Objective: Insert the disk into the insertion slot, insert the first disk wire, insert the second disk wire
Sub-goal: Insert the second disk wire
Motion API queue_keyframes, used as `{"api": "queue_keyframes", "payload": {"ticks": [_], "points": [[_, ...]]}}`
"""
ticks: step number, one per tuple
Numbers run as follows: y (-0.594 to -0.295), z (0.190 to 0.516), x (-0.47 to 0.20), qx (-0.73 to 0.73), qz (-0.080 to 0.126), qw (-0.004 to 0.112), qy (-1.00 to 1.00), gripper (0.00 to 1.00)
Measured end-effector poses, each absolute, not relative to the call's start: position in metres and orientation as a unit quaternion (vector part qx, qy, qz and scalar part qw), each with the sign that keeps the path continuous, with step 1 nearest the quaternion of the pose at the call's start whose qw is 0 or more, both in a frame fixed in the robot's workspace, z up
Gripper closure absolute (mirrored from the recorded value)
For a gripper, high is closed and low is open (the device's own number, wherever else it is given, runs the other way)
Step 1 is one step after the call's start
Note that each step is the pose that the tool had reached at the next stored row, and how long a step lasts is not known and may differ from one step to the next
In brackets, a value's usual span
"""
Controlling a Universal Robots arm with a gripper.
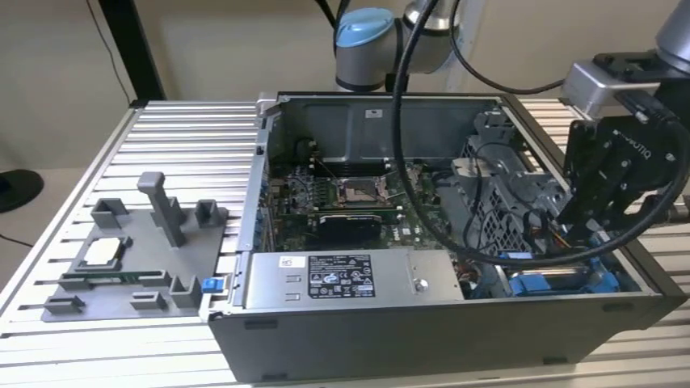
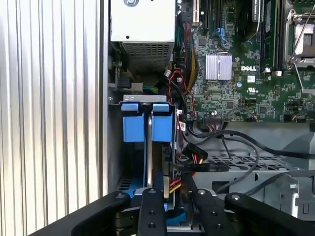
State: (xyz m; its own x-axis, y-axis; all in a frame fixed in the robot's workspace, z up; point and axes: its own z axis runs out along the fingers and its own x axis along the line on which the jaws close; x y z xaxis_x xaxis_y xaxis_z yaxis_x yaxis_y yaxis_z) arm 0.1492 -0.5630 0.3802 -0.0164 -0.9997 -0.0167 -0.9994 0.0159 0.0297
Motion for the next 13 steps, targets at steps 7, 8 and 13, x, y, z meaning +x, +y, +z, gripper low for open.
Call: {"api": "queue_keyframes", "payload": {"ticks": [7, 8, 13], "points": [[-0.563, 0.401, 0.149, 0.701, -0.016, 0.004, -0.713, 0.00], [-0.563, 0.403, 0.149, 0.701, -0.016, 0.004, -0.713, 0.00], [-0.563, 0.406, 0.149, 0.702, -0.016, 0.004, -0.712, 0.00]]}}
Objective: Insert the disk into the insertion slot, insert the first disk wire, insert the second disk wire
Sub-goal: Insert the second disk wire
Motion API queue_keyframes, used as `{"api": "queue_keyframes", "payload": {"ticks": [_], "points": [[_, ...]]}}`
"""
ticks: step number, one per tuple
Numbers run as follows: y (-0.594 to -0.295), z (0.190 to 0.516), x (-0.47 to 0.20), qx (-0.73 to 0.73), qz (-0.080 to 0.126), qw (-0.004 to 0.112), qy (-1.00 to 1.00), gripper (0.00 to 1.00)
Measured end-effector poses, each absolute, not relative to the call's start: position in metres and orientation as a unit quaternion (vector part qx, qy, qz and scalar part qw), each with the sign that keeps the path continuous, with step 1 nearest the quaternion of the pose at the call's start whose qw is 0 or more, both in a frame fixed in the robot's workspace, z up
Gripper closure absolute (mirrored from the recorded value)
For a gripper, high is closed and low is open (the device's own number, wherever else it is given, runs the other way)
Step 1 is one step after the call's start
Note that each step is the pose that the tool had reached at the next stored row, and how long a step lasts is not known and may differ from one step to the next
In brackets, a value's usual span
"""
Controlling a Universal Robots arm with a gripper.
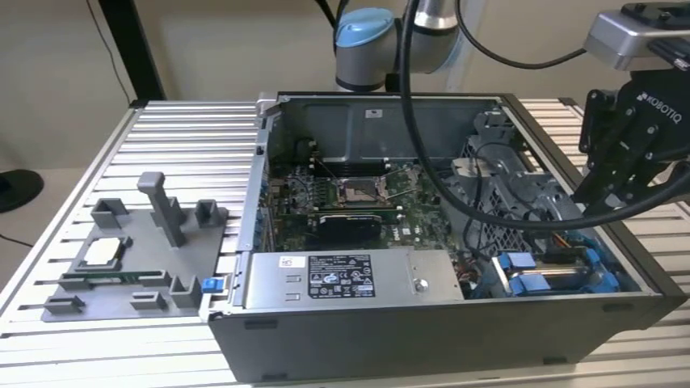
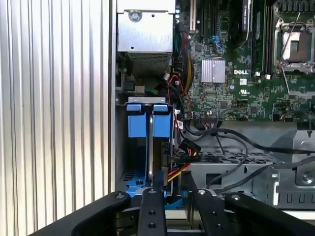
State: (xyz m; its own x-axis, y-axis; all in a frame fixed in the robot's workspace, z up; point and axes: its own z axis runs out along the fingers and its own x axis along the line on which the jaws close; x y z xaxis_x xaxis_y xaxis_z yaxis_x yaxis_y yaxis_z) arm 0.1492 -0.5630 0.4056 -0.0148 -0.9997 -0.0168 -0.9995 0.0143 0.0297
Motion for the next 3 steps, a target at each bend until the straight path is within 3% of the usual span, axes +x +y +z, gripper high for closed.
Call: {"api": "queue_keyframes", "payload": {"ticks": [3], "points": [[-0.5630, 0.4056, 0.1492, 0.702, -0.016, 0.004, -0.712, 0.00]]}}
